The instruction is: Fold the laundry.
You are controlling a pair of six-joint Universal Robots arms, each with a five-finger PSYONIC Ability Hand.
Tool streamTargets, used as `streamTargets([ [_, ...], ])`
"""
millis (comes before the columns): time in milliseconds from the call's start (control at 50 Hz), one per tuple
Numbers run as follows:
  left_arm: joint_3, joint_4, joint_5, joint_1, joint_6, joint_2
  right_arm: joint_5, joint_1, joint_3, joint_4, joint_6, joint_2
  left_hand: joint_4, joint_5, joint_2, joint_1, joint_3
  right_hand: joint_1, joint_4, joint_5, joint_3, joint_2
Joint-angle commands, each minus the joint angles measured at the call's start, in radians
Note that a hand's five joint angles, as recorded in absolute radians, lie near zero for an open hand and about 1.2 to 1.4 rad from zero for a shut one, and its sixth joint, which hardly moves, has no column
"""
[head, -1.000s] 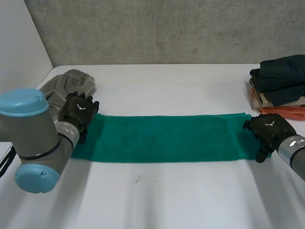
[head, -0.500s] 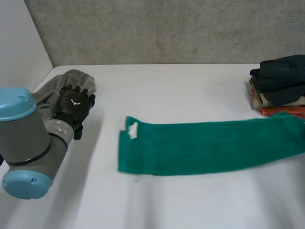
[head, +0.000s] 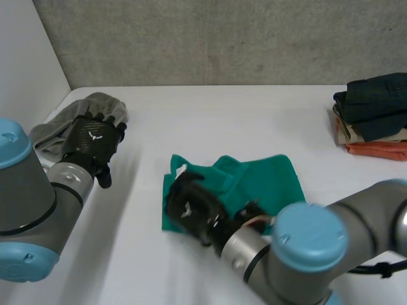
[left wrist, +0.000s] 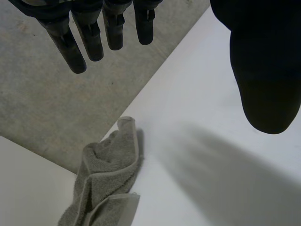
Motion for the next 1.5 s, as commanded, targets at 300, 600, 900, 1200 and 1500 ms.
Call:
streamTargets([
  [300, 0.009, 0.011, 0.004, -0.051, 0.002, -0.002, 0.132, -0.368, 0.138, 0.257, 0.649, -0.242, -0.024, -0.043, -0.025, -0.008, -0.031, -0.910, -0.964, -0.950, -0.958, -0.949],
  [600, 0.248, 0.060, 0.070, -0.416, -0.079, -0.279, 0.129, -0.470, 0.229, 0.236, 0.528, -0.237, 0.003, -0.016, 0.002, 0.018, -0.005, -0.771, -0.825, -0.811, -0.820, -0.810],
  [900, 0.523, 0.045, -0.046, -0.427, -0.073, -0.606, 0.183, -0.416, 0.238, 0.164, 0.516, -0.160, 0.012, -0.008, 0.011, 0.027, 0.004, -0.512, -0.566, -0.552, -0.561, -0.552],
  [1200, 0.502, 0.063, -0.345, -0.316, 0.065, -0.563, 0.194, -0.414, 0.236, 0.152, 0.494, -0.154, 0.015, -0.005, 0.014, 0.030, 0.007, -0.292, -0.346, -0.332, -0.340, -0.331],
  [1500, 0.440, 0.063, -0.159, -0.411, 0.039, -0.468, 0.198, -0.422, 0.238, 0.152, 0.467, -0.153, -0.009, -0.028, -0.010, 0.007, -0.017, 0.080, 0.026, 0.040, 0.032, 0.041],
])
